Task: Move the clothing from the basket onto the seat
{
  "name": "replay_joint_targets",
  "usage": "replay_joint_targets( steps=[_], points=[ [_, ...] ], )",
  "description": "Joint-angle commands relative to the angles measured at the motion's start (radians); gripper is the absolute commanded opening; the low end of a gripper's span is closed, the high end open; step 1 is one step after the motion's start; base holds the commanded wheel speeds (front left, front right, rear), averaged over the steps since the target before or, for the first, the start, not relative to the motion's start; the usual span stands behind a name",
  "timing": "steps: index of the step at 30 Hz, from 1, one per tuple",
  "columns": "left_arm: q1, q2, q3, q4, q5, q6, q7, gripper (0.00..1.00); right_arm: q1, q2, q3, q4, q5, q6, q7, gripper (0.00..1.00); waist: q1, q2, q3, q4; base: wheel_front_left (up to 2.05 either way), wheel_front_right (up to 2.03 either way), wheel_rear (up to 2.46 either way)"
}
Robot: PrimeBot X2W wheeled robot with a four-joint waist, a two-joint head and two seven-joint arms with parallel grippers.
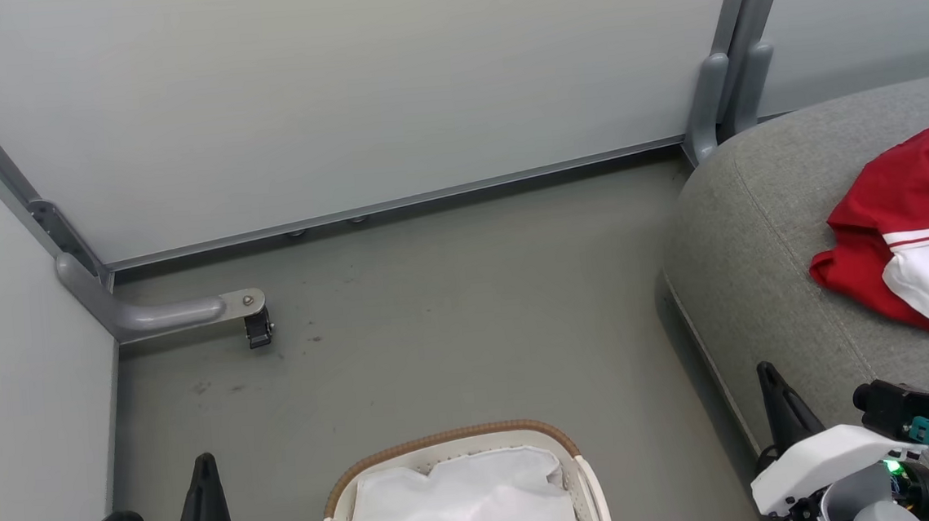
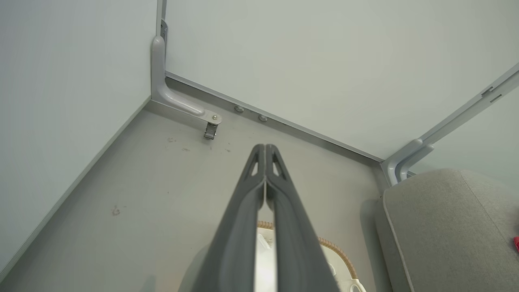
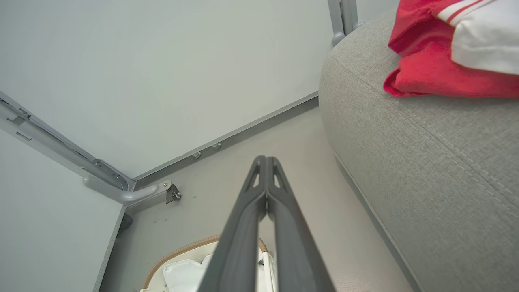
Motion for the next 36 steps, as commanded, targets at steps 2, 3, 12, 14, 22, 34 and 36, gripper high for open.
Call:
replay_joint_targets(
  steps=[2,3,12,14,22,34,36],
  points=[
    [-0.029,0.004,0.007,-0.023,-0.059,-0.006,0.013,0.00,-0.013,-0.005,-0.009,-0.026,0.062,0.000,0.013,0.00,0.0001,0.0000,0.000,0.001,0.00,0.00,0.00],
    [-0.030,0.004,0.008,-0.025,-0.072,-0.006,0.016,0.00,-0.013,-0.005,-0.010,-0.028,0.077,0.000,0.017,0.00,0.0001,0.0000,0.000,0.001,0.00,0.00,0.00],
    [-0.042,0.005,0.020,-0.044,-0.204,-0.009,0.053,0.00,-0.014,-0.007,-0.023,-0.049,0.214,0.000,0.053,0.00,0.0001,0.0000,-0.001,0.003,0.00,0.00,0.00],
    [-0.044,0.005,0.022,-0.047,-0.230,-0.009,0.060,0.00,-0.014,-0.007,-0.026,-0.053,0.243,0.000,0.060,0.00,0.0001,0.0000,-0.002,0.004,0.00,0.00,0.00],
    [-0.052,0.006,0.030,-0.062,-0.334,-0.011,0.088,0.00,-0.014,-0.008,-0.037,-0.068,0.351,0.000,0.089,0.00,0.0001,0.0000,-0.003,0.006,0.00,0.00,0.00],
    [-0.064,0.007,0.042,-0.080,-0.473,-0.014,0.127,0.00,-0.015,-0.009,-0.051,-0.090,0.499,0.000,0.127,0.00,0.0001,0.0000,-0.004,0.009,0.00,0.00,0.00],
    [-0.065,0.007,0.044,-0.083,-0.496,-0.015,0.133,0.00,-0.015,-0.009,-0.053,-0.093,0.521,-0.001,0.133,0.00,0.0001,0.0000,-0.004,0.009,0.00,0.00,0.00]
  ],
)
